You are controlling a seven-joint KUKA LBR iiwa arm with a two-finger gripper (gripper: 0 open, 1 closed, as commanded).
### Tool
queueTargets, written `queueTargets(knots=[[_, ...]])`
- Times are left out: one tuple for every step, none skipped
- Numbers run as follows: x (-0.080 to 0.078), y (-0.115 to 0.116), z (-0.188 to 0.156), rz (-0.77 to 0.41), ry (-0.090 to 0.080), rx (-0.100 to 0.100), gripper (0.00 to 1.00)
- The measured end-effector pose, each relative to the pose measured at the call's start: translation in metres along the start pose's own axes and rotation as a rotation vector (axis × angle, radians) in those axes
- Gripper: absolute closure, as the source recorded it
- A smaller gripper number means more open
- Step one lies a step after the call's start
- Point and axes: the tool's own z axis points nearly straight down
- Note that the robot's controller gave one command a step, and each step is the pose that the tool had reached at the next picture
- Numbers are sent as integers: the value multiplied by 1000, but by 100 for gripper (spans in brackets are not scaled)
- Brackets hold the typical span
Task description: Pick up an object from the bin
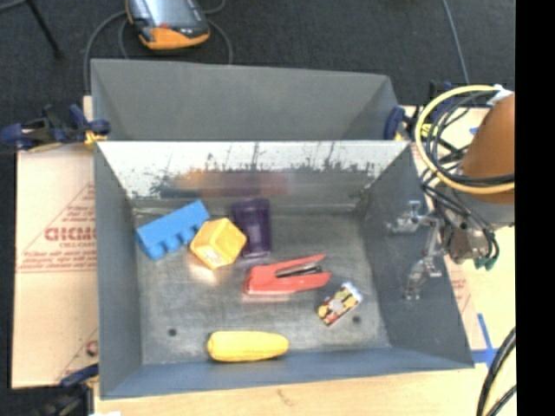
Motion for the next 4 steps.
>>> queueTargets(knots=[[0, 0, 0, -1, 0, 0, 0], [2, 15, 52, -44, -6, 1, 0], [17, 11, 83, 41, 2, -4, 0], [2, 21, 124, 107, -2, -1, 0]])
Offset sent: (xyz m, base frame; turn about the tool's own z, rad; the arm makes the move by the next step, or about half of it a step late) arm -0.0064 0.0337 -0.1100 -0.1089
